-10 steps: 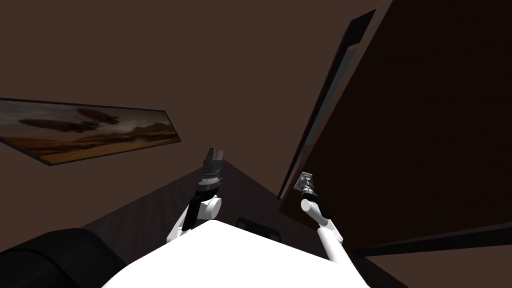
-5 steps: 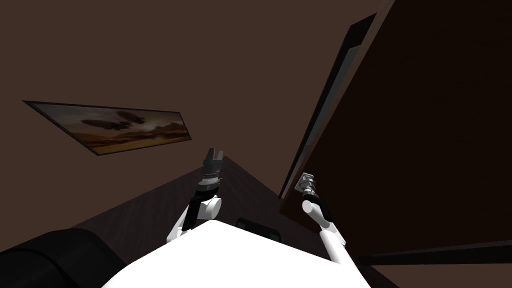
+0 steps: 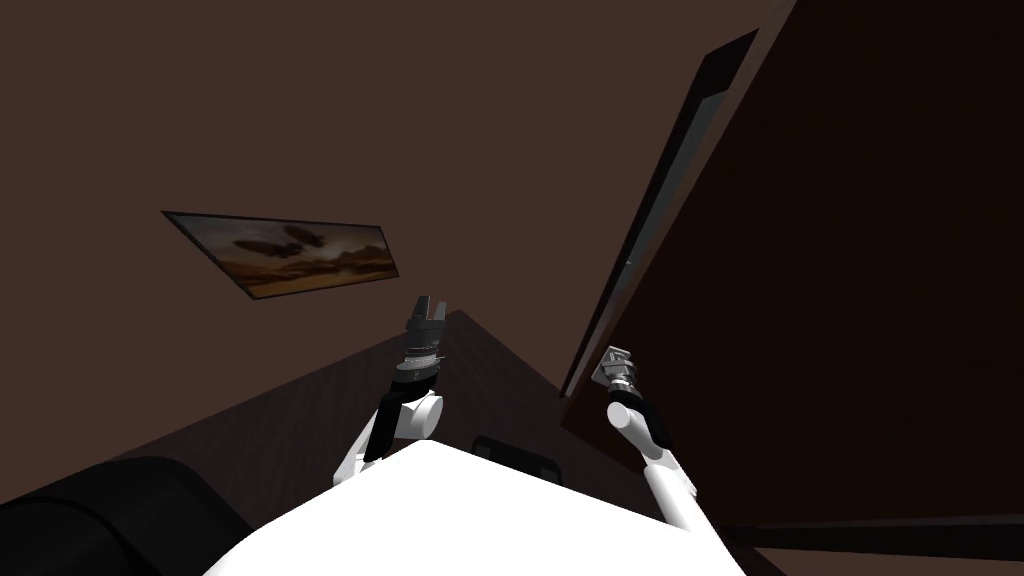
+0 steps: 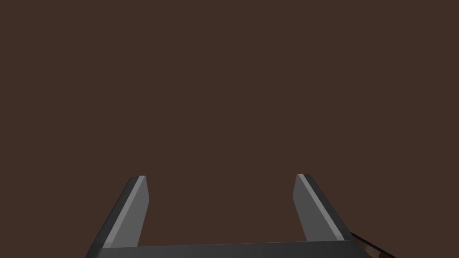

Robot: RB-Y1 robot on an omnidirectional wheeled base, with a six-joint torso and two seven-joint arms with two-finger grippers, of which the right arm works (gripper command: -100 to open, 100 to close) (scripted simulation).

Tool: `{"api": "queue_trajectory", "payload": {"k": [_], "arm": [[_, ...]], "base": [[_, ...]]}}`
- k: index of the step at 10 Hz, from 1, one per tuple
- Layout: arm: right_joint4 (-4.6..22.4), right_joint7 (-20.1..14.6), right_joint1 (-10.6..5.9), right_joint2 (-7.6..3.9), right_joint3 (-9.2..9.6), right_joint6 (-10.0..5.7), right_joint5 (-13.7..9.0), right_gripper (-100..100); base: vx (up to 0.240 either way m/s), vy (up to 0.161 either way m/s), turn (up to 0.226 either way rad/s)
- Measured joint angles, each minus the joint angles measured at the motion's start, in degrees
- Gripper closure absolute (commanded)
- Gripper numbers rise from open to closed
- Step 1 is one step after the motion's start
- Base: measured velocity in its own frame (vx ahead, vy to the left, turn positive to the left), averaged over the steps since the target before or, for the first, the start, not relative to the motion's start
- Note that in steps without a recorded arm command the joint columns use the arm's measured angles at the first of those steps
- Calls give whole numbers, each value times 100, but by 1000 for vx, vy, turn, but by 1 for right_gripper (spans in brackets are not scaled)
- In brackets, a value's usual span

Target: Pull the door open

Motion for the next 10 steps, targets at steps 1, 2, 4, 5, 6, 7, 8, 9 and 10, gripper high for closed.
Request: {"api": "queue_trajectory", "payload": {"k": [1, 2, 4, 5, 6, 7, 8, 9, 10], "arm": [[39, -146, -19, -32, 47, -37, -70, -100], [-16, -283, -3, -20, 90, -95, -173, -100], [-125, -501, 71, 60, 199, -155, -352, -100], [-174, -602, 121, 84, 230, -187, -438, -100], [-216, -711, 184, 95, 235, -244, -534, -100], [-265, -834, 234, 102, 255, -292, -638, -100], [-296, -975, 268, 108, 292, -344, -743, -100], [-332, -1118, 306, 128, 337, -405, -846, -100], [-407, -1240, 355, 159, 361, -441, -959, -100]], "base": [[-94, -24, 120], [-113, -33, 124], [-114, -26, 87], [-90, -26, -1], [-99, -48, 61], [-108, -54, 90], [-101, -50, 91], [-95, -44, 99], [-99, -28, 85]]}}
